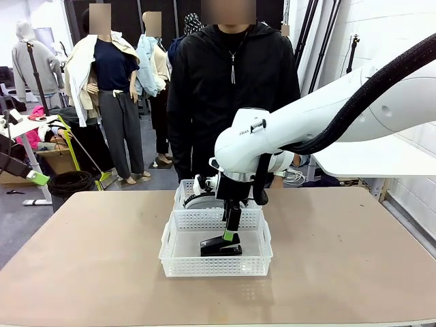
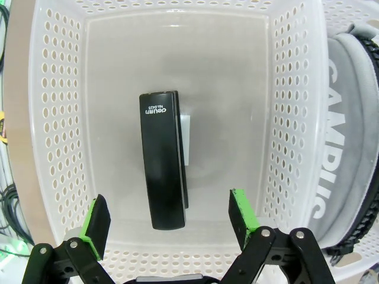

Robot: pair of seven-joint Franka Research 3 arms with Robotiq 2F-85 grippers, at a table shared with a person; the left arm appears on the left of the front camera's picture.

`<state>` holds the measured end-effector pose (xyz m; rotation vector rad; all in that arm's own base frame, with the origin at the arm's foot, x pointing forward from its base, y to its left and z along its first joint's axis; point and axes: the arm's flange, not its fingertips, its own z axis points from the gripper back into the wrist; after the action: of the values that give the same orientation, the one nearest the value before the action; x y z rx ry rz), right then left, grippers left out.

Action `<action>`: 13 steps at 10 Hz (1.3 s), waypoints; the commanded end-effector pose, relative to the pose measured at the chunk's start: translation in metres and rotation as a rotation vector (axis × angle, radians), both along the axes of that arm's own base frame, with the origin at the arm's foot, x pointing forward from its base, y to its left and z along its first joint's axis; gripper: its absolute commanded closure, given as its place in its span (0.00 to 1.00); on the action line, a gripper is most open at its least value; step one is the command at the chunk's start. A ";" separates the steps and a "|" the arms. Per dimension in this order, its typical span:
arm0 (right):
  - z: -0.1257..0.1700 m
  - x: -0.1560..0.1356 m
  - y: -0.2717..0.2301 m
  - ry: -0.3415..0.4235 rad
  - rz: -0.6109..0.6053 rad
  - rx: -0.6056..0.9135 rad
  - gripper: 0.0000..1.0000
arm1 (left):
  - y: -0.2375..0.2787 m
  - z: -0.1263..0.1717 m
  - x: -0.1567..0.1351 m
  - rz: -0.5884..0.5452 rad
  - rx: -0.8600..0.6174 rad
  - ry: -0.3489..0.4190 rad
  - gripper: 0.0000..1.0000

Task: Distribute items into two baskets.
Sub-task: Place the picked Stapler into the Organizing basket as instructed by the person.

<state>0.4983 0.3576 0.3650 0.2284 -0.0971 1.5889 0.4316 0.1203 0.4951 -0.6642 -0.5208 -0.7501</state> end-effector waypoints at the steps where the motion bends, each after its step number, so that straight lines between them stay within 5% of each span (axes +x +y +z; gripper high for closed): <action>1: 0.021 -0.005 -0.027 -0.003 -0.081 0.016 0.00 | 0.001 0.001 -0.001 -0.001 -0.016 -0.006 0.00; 3: 0.058 -0.025 -0.080 -0.017 -0.202 0.070 0.00 | 0.001 0.001 -0.001 -0.001 -0.016 -0.006 0.00; 9: 0.101 -0.112 -0.234 -0.029 -0.543 0.233 0.00 | 0.001 0.001 -0.001 -0.001 -0.016 -0.006 0.00; 13: 0.136 -0.136 -0.342 -0.068 -0.743 0.383 0.00 | 0.001 0.001 -0.001 -0.001 -0.016 -0.006 0.00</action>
<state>0.3649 0.0210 0.4990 0.3790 -0.4705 0.8404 0.4313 0.1214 0.4951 -0.6638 -0.5213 -0.7479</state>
